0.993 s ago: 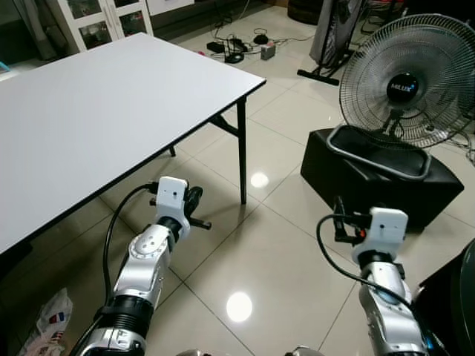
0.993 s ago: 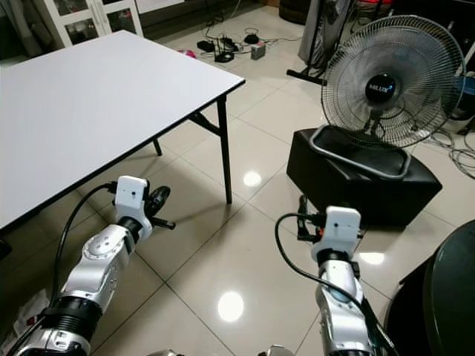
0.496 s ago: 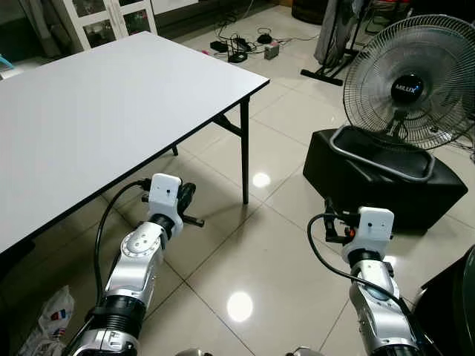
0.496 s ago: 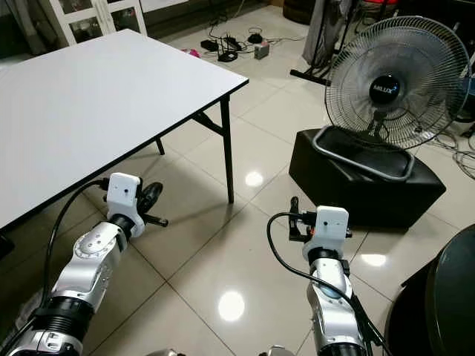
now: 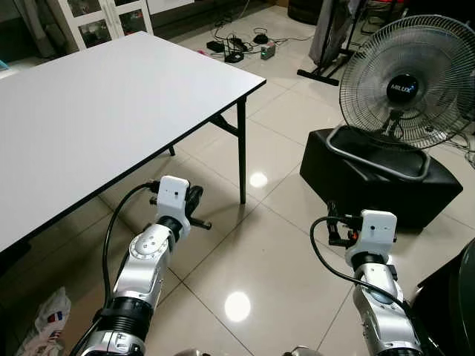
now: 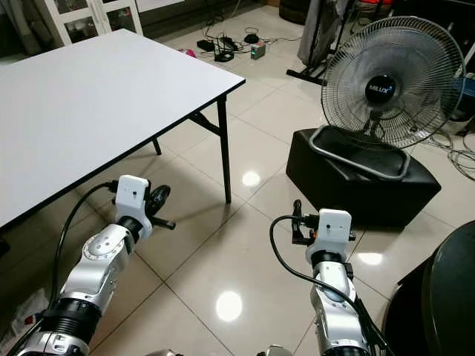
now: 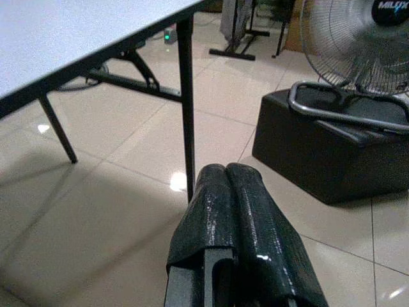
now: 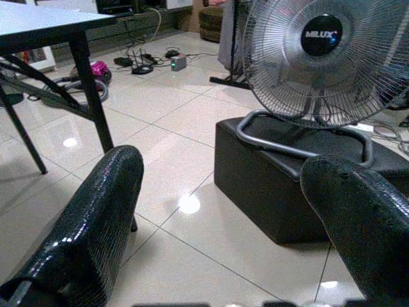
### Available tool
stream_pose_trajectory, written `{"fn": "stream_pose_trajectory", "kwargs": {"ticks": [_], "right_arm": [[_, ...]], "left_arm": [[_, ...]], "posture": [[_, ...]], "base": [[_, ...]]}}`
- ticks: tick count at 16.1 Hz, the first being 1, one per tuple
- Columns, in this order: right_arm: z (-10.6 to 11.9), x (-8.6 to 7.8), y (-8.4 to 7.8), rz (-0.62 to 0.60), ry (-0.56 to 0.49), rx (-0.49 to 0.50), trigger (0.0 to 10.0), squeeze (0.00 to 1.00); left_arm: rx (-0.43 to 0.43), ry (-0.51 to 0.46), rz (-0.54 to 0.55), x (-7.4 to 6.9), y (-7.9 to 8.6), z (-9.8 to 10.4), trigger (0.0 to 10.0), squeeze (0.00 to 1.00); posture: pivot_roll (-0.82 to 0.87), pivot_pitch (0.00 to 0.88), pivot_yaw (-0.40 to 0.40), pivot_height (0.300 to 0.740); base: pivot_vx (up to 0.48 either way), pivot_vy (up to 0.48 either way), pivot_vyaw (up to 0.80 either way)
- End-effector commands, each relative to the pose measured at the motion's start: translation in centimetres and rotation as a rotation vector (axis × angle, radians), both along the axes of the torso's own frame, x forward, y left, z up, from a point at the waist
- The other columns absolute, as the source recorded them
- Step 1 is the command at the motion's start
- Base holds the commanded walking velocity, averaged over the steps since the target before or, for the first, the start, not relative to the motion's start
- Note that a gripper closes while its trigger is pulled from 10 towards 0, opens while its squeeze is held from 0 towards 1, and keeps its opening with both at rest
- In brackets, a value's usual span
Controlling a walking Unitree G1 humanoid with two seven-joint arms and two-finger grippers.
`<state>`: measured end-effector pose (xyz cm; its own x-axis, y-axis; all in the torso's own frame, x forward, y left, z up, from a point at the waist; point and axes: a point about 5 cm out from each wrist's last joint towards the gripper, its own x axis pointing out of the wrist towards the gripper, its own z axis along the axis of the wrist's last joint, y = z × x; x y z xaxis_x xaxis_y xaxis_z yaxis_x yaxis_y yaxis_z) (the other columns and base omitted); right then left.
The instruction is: Setting the table
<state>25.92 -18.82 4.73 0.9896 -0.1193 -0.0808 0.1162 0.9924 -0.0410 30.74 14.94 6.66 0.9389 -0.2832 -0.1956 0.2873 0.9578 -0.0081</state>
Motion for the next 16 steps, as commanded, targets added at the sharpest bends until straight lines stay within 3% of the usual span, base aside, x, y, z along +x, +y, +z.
{"fn": "stream_pose_trajectory", "kwargs": {"ticks": [1, 3, 7, 12, 16], "right_arm": [[0.1, 0.2, 0.0, 0.006, -0.001, -0.005, 10.0, 0.00], [0.2, 0.3, 0.2, 0.012, 0.000, 0.002, 10.0, 0.00], [0.5, 0.3, 0.2, 0.057, 0.005, -0.012, 10.0, 0.00], [0.5, 0.3, -0.1, 0.075, 0.013, -0.011, 10.0, 0.00], [-0.2, -0.3, 0.2, 0.079, 0.041, -0.001, 10.0, 0.00]], "left_arm": [[-0.009, 0.014, 0.027, -0.2, 0.3, -0.1, 10.0, 0.00], [0.009, 0.004, 0.066, -0.6, 0.8, -0.3, 10.0, 0.00], [-0.001, -0.003, 0.013, -1.2, -0.4, -0.3, 10.0, 0.00], [-0.023, -0.001, 0.026, -1.4, -1.1, -0.5, 10.0, 0.00], [-0.006, -0.007, 0.034, -1.3, -0.6, -0.5, 10.0, 0.00]], "posture": [[-0.01, 0.000, 0.016, 0.718], [-0.01, 0.000, 0.025, 0.718], [-0.01, 0.000, 0.030, 0.718], [0.01, 0.000, -0.006, 0.718], [0.01, 0.000, 0.007, 0.718]], "base": [[0.000, 0.000, 0.00], [0.000, 0.000, 0.00], [0.000, 0.000, 0.00], [0.000, 0.000, 0.78], [0.000, 0.000, 0.78]]}}
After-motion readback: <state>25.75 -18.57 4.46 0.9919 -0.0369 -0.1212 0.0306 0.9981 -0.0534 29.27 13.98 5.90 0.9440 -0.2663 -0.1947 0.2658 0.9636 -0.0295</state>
